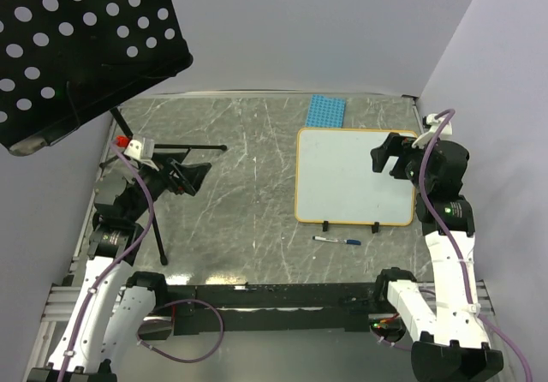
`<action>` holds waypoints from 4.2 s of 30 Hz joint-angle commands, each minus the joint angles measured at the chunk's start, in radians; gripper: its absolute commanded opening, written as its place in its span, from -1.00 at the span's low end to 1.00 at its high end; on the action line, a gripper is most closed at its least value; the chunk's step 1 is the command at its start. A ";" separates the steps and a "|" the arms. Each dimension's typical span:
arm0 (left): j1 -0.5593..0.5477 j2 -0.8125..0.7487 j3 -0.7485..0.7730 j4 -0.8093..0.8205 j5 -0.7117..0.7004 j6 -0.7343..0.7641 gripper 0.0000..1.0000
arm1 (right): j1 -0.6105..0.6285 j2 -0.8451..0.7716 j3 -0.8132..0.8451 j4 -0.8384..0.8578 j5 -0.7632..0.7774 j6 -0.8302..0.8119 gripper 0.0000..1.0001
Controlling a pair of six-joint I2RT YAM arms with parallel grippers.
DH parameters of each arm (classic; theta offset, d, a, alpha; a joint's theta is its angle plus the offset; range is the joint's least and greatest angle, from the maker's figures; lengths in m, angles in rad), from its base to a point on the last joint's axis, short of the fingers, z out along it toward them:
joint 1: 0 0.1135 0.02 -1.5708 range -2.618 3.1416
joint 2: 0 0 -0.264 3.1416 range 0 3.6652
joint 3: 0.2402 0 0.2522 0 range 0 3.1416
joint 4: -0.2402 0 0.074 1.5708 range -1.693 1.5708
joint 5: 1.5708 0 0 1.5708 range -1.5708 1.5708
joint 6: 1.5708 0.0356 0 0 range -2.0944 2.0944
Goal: Write a sentence on the whiteboard
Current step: Pick up the whiteboard marker from the center of the board.
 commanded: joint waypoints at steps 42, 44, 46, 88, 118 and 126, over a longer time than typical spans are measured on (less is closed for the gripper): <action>-0.008 0.049 -0.012 0.042 -0.015 -0.011 0.94 | 0.658 0.132 -0.306 -0.356 -0.234 -1.135 1.00; -0.008 0.052 -0.011 0.042 -0.013 -0.010 0.94 | 0.679 0.148 -0.311 -0.356 -0.201 -1.127 1.00; -0.008 0.055 -0.009 0.039 -0.013 -0.008 0.94 | 0.686 0.169 -0.305 -0.362 -0.193 -1.111 1.00; -0.008 0.064 -0.007 0.062 0.082 -0.031 0.93 | 0.750 0.600 -0.334 -0.164 0.056 -0.929 -0.58; -0.158 0.035 -0.119 0.110 0.171 -0.313 0.96 | 0.729 0.438 -0.219 -0.297 -0.096 -0.962 -0.28; -0.163 0.036 -0.116 0.107 0.168 -0.309 0.94 | 0.652 0.413 -0.268 -0.277 -0.082 -0.998 0.19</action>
